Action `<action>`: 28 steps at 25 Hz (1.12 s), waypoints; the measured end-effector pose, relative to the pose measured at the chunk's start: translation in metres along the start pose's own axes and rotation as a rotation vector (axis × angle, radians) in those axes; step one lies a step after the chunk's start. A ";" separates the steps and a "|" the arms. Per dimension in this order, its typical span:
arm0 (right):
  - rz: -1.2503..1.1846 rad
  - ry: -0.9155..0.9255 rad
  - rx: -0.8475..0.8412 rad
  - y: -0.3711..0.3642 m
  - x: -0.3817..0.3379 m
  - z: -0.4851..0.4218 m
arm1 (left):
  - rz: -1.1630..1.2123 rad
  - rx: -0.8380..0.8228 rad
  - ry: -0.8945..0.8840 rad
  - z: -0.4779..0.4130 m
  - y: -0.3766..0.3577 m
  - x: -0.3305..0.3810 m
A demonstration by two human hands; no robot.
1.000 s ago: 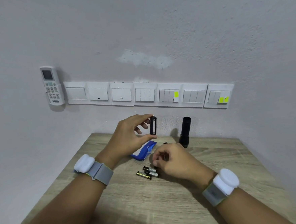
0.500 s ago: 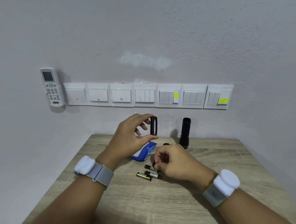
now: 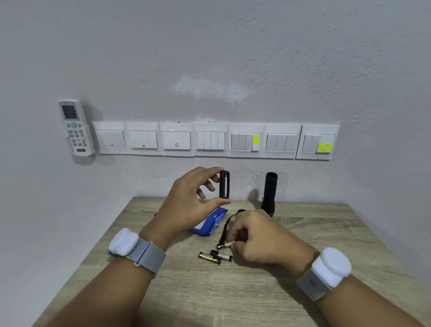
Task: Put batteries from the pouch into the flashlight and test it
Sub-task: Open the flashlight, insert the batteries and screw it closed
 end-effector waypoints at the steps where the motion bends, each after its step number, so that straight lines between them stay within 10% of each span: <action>1: -0.024 -0.019 0.008 0.001 0.002 0.000 | 0.003 -0.004 0.006 0.000 0.000 0.000; 6: -0.612 -0.261 0.170 0.012 0.020 -0.008 | 0.022 -0.030 0.049 0.003 -0.003 -0.001; 13: -1.059 -0.143 0.278 0.030 0.012 -0.005 | 0.074 -0.096 0.095 0.005 -0.011 -0.002; 28: -0.769 0.006 0.633 0.033 0.011 0.000 | 0.321 -0.136 0.259 0.011 -0.034 0.019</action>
Point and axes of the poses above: each hand's wrist, its own z-axis away from the middle knuckle, its own y-axis out of the back of the hand, x = y × z, the point moved 4 cm from there along -z, towards the middle knuckle, and after that the axes turned 13 degrees about -y, right-handed, at the moved point
